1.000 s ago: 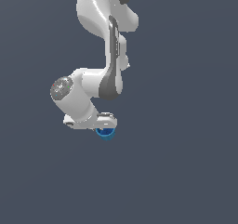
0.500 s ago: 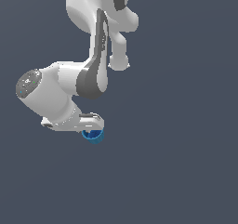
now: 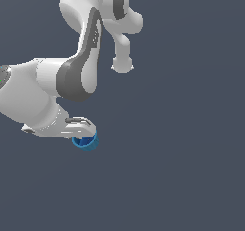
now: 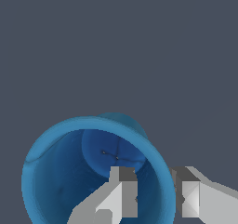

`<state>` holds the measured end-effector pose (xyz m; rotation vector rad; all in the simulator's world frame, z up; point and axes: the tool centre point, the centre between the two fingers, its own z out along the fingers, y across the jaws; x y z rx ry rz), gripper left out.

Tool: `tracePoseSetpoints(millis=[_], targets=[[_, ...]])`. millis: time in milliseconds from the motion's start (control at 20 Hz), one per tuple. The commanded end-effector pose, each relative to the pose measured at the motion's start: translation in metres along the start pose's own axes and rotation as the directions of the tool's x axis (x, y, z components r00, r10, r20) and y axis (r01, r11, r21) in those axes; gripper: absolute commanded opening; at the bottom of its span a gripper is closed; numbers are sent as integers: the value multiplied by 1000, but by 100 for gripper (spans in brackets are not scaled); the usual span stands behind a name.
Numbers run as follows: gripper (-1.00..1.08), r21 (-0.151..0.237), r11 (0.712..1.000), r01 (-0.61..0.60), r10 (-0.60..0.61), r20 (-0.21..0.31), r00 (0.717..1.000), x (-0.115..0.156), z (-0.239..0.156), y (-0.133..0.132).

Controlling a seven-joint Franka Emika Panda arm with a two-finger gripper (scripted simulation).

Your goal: Pick up the object and move it to a goal position.

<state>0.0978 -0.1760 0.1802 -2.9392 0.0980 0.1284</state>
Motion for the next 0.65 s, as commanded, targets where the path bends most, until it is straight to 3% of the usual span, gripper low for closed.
tracePoseSetpoints(millis=[0, 600], targets=[[-100, 0, 1000, 1, -1, -2, 1000, 4, -8, 3], [-100, 0, 1000, 1, -1, -2, 1000, 11, -18, 9]])
